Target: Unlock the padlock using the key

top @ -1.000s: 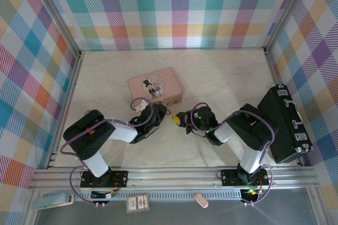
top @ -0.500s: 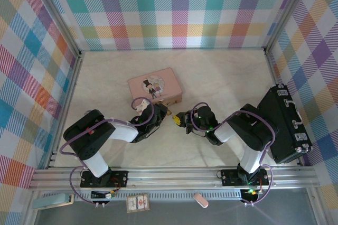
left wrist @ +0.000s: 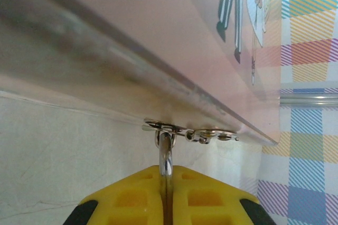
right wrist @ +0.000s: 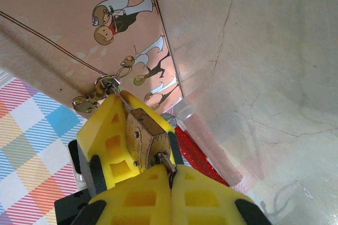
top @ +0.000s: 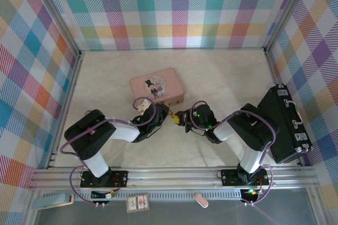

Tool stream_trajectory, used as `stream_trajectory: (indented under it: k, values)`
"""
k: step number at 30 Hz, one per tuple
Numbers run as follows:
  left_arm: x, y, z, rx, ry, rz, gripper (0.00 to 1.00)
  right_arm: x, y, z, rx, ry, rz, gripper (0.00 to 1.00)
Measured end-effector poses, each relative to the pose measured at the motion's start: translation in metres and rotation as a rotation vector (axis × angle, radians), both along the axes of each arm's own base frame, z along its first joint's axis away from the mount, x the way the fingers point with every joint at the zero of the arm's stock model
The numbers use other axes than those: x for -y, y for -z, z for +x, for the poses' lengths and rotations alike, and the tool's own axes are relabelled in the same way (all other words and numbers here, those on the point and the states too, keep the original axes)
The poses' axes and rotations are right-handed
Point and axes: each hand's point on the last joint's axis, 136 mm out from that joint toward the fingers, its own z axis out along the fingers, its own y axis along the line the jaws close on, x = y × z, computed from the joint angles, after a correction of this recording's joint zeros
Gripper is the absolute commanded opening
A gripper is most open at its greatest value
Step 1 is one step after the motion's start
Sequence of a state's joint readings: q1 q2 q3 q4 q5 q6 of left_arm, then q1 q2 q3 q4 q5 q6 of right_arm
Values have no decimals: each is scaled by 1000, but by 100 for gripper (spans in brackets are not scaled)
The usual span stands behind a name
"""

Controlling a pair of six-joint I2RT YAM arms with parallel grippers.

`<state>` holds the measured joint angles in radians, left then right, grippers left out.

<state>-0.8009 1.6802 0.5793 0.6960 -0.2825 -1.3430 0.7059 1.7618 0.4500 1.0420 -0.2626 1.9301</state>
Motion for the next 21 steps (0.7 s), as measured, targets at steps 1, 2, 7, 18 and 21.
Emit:
stream_trajectory:
  k: [1, 2, 7, 18, 21]
  values:
    - [0, 0, 0, -1, 0, 1, 0, 0, 0, 0, 1, 0, 1, 0]
    - [0, 0, 0, -1, 0, 1, 0, 0, 0, 0, 1, 1, 2, 0]
    - [1, 1, -1, -3, -3, 11, 0, 3, 3, 5, -3, 5, 14, 13]
    - [3, 1, -4, 0, 3, 20, 0, 8, 7, -3, -21, -44, -41, 47]
    - [2, 1, -7, -9, 24, 30, 0, 17, -8, 0, 19, -43, -64, 52]
